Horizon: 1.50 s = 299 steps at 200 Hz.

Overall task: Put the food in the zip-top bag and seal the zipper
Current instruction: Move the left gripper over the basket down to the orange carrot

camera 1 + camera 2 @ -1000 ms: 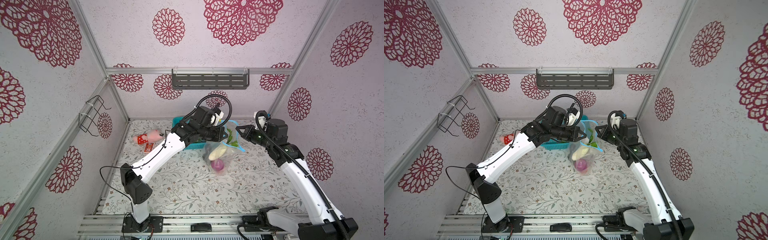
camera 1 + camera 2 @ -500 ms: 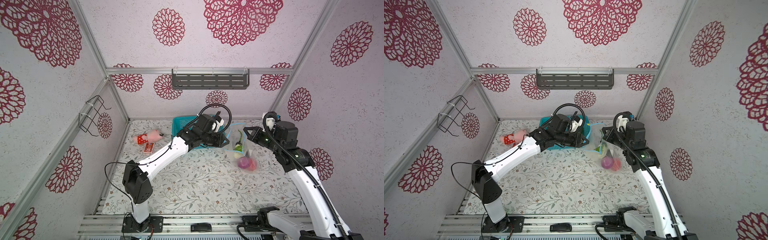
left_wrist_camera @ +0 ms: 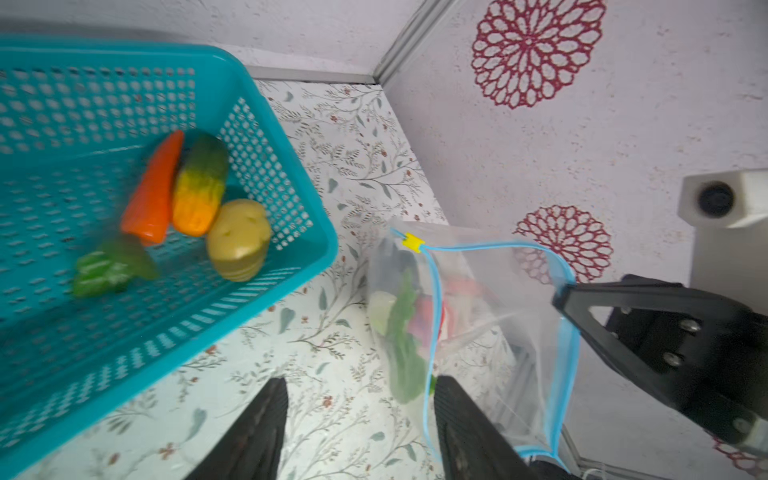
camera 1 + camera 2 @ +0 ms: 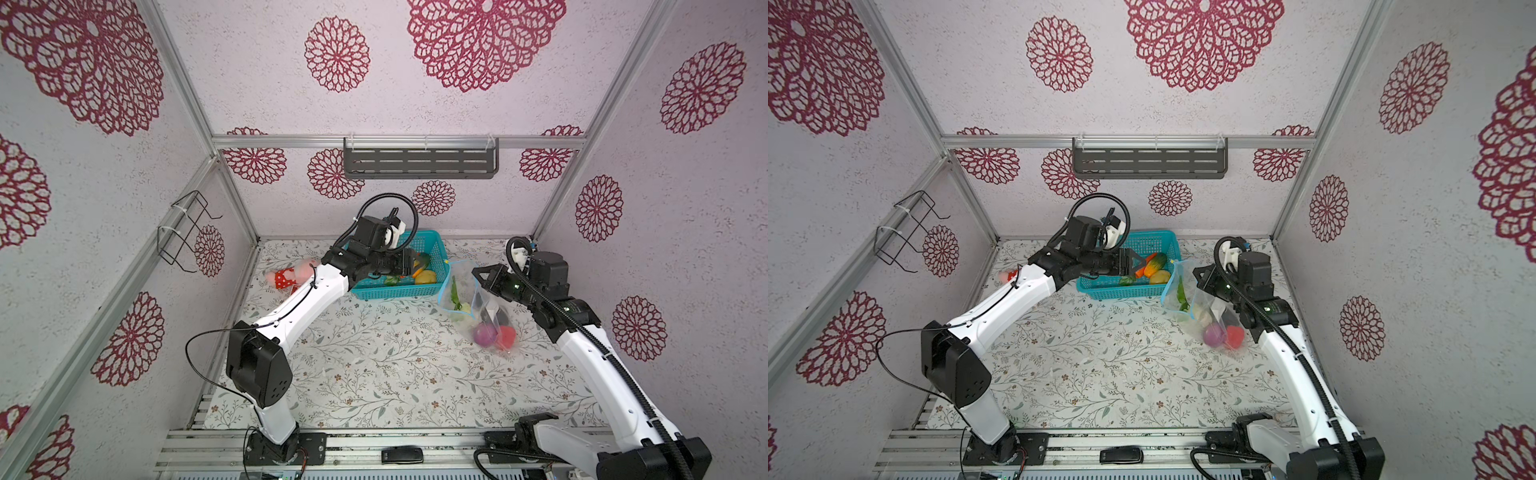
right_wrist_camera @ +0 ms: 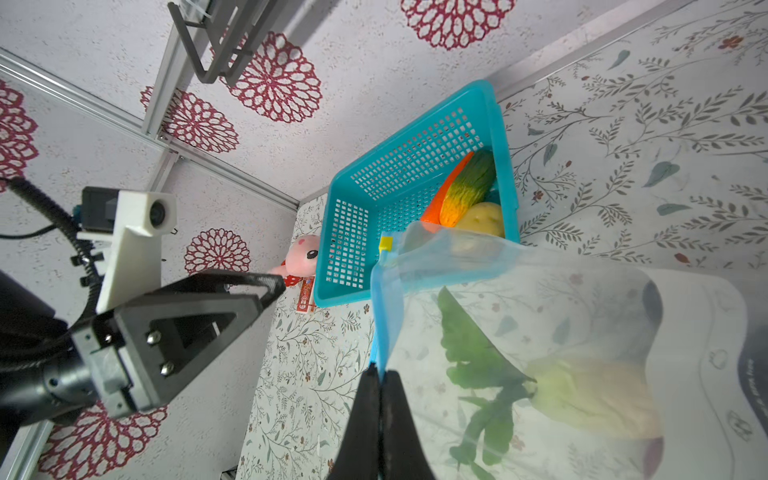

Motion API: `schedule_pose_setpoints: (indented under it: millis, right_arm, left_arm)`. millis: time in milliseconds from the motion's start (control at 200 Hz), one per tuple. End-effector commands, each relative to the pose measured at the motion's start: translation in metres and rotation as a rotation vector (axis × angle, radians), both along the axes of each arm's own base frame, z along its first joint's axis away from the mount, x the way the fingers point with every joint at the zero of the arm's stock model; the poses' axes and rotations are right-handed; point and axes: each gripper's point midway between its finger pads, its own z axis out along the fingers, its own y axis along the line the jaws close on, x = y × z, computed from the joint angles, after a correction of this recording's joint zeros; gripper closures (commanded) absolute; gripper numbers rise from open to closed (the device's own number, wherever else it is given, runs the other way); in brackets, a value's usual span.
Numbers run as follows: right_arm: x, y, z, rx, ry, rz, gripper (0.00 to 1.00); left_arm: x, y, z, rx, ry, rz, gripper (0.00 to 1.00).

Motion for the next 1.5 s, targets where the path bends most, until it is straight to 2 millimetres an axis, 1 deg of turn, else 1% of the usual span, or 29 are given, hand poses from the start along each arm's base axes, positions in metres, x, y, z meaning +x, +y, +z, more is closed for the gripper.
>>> schedule_pose_setpoints:
  millis: [0,70,80,90,105,215,275,360,460,485,635,715,786,906,1016,1126,1246,1296,1371,1491]
  right_arm:
    - [0.0,0.007,0.023,0.038,-0.082,0.036,1.0]
    - [0.001,0.01,0.022,0.042,-0.084,0.052,1.0]
    - [0.0,0.01,0.022,0.044,-0.084,0.054,1.0]
    - [0.0,0.011,0.022,0.044,-0.084,0.057,1.0]
    - [0.0,0.011,0.022,0.044,-0.086,0.059,1.0]
    - [0.001,0.014,0.02,0.048,-0.085,0.076,1.0]
    - [0.001,0.016,0.017,0.049,-0.084,0.086,1.0]
    - [0.001,0.017,0.013,0.052,-0.075,0.092,1.0]
    - [0.001,0.019,0.009,0.052,-0.064,0.102,1.0]
    - [0.001,0.019,0.008,0.052,-0.063,0.102,1.0]
    - [0.002,0.02,0.003,0.051,-0.051,0.103,1.0]
    - [0.004,0.021,0.001,0.053,-0.045,0.108,1.0]
    - [0.006,0.022,-0.001,0.058,-0.041,0.108,1.0]
    - [0.006,0.025,-0.005,0.061,-0.031,0.117,1.0]
    - [0.006,0.024,-0.008,0.06,-0.025,0.116,1.0]
    - [0.006,0.024,-0.01,0.057,-0.019,0.117,1.0]
    - [0.005,0.024,-0.012,0.059,-0.018,0.118,1.0]
    - [0.005,0.025,-0.012,0.06,-0.018,0.12,1.0]
    - [0.004,0.025,-0.014,0.059,-0.016,0.12,1.0]
    - [0.004,0.025,-0.015,0.06,-0.012,0.121,1.0]
  left_arm:
    - [0.028,0.018,-0.023,0.123,-0.02,0.006,0.39]
    - [0.045,0.021,-0.034,0.164,-0.016,0.005,0.39]
    - [0.046,0.022,-0.032,0.171,-0.025,0.007,0.39]
    - [0.051,0.022,-0.045,0.191,-0.005,0.006,0.39]
    - [0.055,0.022,-0.052,0.21,0.002,0.009,0.39]
    - [0.079,0.026,-0.077,0.313,0.0,-0.01,0.39]
    - [0.088,0.024,-0.088,0.338,-0.007,-0.043,0.39]
    - [0.099,0.019,-0.1,0.339,-0.013,-0.091,0.38]
    - [0.113,0.017,-0.111,0.341,-0.031,-0.114,0.36]
    - [0.117,0.018,-0.116,0.347,-0.034,-0.114,0.36]
    - [0.132,0.011,-0.138,0.354,-0.055,-0.135,0.33]
    - [0.142,0.007,-0.148,0.34,-0.067,-0.12,0.31]
    - [0.152,0.006,-0.157,0.337,-0.079,-0.095,0.31]
    - [0.166,0.004,-0.165,0.33,-0.108,-0.057,0.31]
    - [0.175,0.002,-0.174,0.323,-0.111,-0.03,0.3]
    - [0.179,0.003,-0.191,0.334,-0.089,-0.015,0.3]
    - [0.18,0.002,-0.208,0.361,-0.082,-0.014,0.3]
    - [0.18,0.002,-0.218,0.38,-0.077,-0.012,0.31]
    - [0.18,0.001,-0.228,0.384,-0.065,-0.01,0.33]
    - [0.176,-0.006,-0.237,0.396,-0.059,-0.021,0.34]
